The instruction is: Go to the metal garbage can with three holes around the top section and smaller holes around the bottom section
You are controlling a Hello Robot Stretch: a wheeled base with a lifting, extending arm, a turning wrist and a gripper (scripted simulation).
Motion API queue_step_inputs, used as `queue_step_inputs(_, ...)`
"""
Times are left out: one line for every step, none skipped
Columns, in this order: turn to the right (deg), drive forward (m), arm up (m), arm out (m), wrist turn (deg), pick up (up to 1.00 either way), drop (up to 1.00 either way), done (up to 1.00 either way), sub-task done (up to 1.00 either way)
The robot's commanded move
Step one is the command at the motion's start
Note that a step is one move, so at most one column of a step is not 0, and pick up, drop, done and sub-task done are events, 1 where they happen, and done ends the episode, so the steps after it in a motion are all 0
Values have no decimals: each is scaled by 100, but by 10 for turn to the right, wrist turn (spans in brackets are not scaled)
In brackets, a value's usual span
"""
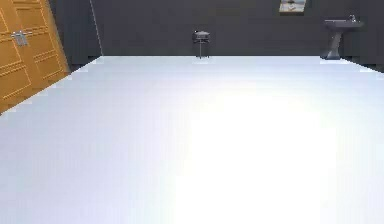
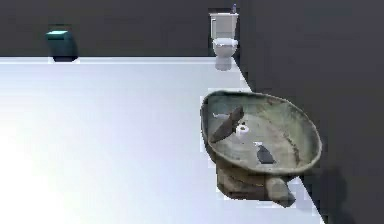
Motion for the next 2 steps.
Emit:
queue_step_inputs(0,100,0,0,0,0,0,0,0)
queue_step_inputs(0,100,0,0,0,0,0,0,0)
